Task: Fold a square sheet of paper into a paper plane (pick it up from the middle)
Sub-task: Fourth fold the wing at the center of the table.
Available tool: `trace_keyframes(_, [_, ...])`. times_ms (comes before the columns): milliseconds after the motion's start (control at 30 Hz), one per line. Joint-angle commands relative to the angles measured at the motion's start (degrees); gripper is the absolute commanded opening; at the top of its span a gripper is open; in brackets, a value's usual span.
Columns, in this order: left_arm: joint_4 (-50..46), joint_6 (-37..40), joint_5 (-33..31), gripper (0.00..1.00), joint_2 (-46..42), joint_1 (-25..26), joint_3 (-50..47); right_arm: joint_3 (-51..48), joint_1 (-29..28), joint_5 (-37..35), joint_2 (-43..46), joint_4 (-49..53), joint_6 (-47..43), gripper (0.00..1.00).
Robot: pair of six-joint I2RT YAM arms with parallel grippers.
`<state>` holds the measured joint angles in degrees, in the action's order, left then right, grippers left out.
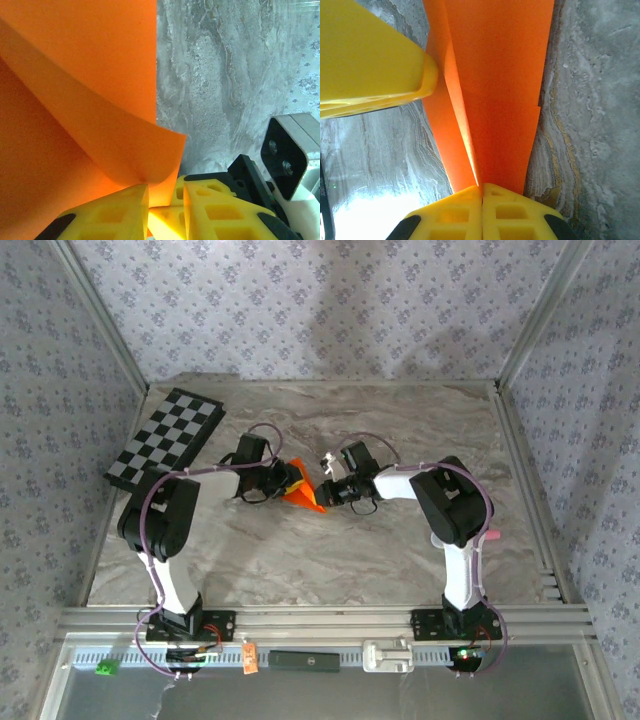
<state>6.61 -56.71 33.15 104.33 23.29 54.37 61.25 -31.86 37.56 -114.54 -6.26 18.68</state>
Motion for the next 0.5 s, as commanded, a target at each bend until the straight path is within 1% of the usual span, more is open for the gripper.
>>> trace_keyframes(0, [1.7,-0.3,1.6,0.24,1.5,0.5,2.6,-0.7,0.5,-0.2,-1.1,1.0,0.1,0.09])
trace_keyframes(467, [-2.3,0.2,2.2,0.21,5.0,1.4,6.1,-0.3,0.5,-2.2,-1.1,2.8,-1.1,0.15])
